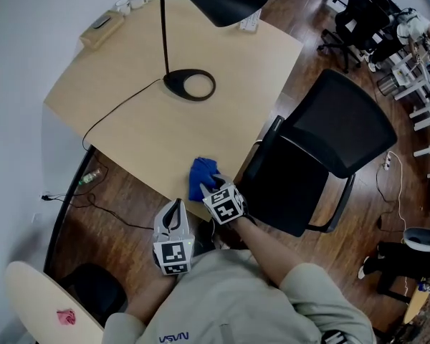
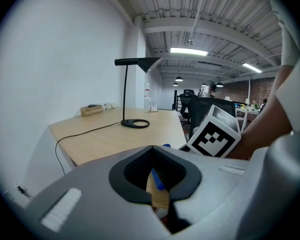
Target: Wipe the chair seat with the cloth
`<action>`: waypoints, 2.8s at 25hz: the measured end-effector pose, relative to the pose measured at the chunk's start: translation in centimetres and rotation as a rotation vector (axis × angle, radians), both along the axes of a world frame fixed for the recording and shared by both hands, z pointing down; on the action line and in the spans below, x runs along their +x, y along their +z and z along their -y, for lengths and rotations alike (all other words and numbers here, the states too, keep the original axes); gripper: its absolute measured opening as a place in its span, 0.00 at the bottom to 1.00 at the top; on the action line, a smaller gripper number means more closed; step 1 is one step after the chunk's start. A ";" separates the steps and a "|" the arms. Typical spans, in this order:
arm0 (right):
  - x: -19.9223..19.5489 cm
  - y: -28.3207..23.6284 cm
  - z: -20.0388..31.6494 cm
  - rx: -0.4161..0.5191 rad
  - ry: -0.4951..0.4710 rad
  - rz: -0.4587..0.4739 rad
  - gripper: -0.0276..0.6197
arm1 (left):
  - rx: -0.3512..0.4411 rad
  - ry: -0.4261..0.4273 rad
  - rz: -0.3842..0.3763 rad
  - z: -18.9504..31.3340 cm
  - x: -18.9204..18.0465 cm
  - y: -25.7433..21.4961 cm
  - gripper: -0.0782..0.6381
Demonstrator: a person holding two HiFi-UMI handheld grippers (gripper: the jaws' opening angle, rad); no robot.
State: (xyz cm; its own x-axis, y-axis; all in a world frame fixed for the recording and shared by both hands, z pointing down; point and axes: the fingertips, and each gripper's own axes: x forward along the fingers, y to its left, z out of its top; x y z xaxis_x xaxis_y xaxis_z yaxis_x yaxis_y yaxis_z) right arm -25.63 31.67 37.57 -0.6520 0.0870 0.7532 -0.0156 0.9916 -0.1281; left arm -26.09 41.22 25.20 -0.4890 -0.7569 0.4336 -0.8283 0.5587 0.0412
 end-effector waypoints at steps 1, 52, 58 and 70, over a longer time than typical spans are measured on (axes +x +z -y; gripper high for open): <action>-0.2 -0.1 0.0 -0.009 -0.001 0.002 0.25 | 0.004 0.006 0.000 0.3 0.0 -0.1 0.12; 53.2 -23.6 -0.4 0.235 0.769 0.549 0.05 | 0.170 0.706 -0.010 7.5 44.4 -10.8 0.12; 54.4 -24.4 -1.5 0.250 0.745 0.550 0.05 | 0.145 0.695 0.031 5.4 45.1 -11.0 0.12; 51.5 -27.5 -1.1 0.323 0.850 0.618 0.05 | 0.221 0.743 0.041 5.9 40.5 -13.4 0.12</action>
